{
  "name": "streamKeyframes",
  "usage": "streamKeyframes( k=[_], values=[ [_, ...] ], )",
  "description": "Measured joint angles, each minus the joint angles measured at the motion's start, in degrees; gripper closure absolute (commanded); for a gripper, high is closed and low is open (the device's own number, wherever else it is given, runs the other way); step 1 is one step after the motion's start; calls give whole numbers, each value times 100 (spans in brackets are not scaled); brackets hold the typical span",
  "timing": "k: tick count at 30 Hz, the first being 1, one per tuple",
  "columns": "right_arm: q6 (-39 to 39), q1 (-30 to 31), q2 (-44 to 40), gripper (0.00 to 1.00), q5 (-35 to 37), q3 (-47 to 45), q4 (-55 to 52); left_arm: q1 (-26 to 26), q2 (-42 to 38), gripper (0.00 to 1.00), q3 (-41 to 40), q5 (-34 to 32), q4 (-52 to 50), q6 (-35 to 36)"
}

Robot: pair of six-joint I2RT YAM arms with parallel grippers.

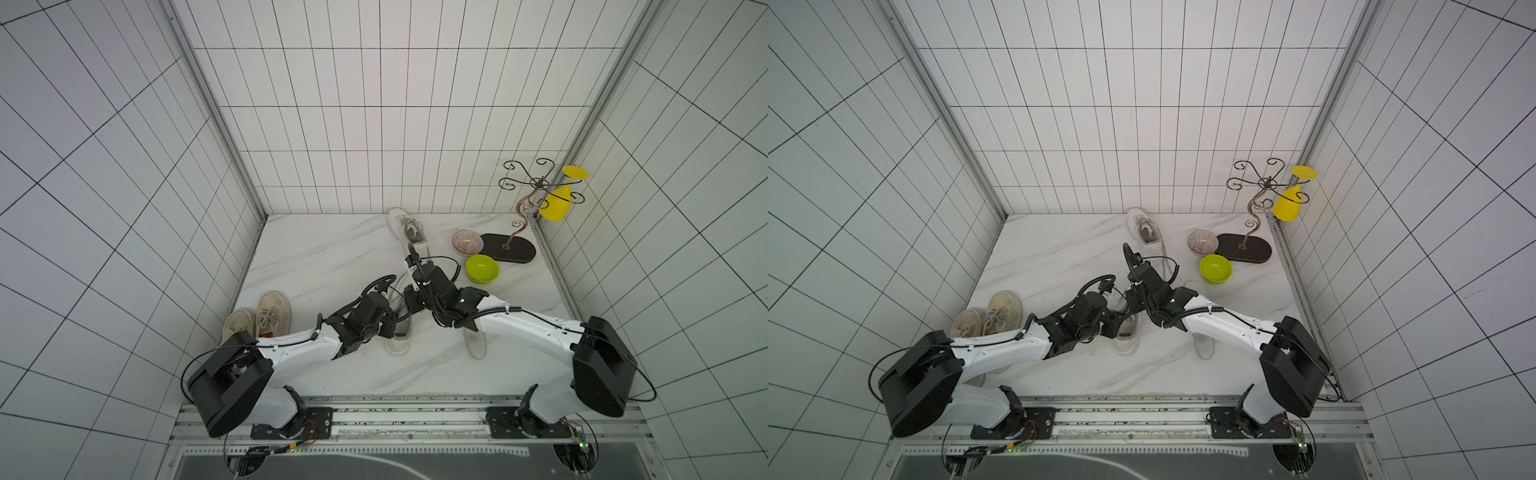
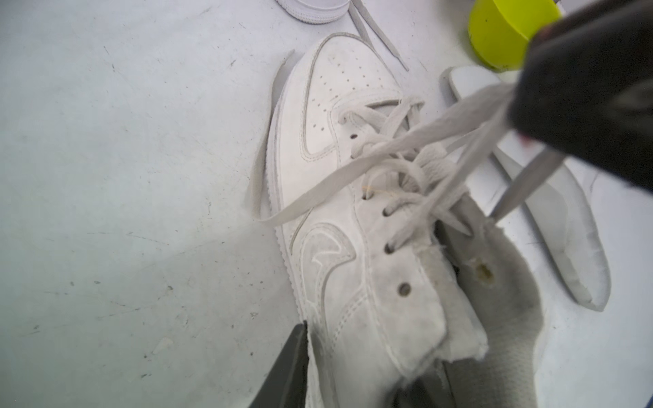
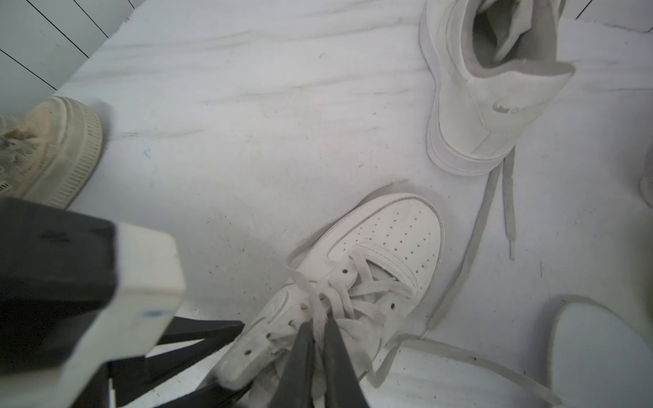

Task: Remove the insole from the shoe
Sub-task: Untie the shoelace on the shoe.

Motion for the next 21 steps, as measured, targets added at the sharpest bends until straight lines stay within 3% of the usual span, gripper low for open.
streamKeyframes(
  k=[7,12,14,21],
  values=[
    [107,-107,-105,87,437,-48,142,-2,17,92,22,-68,22,24],
    [28,-293,-297,59,140,-295,201,-2,0,94,9,-63,24,57],
    [-26,-284,-417,54,-55,-376,232,-2,0,94,9,-46,26,68],
    [-66,-177,-579,54,-627,-605,343,-2,0,94,9,2,42,103]
  ],
)
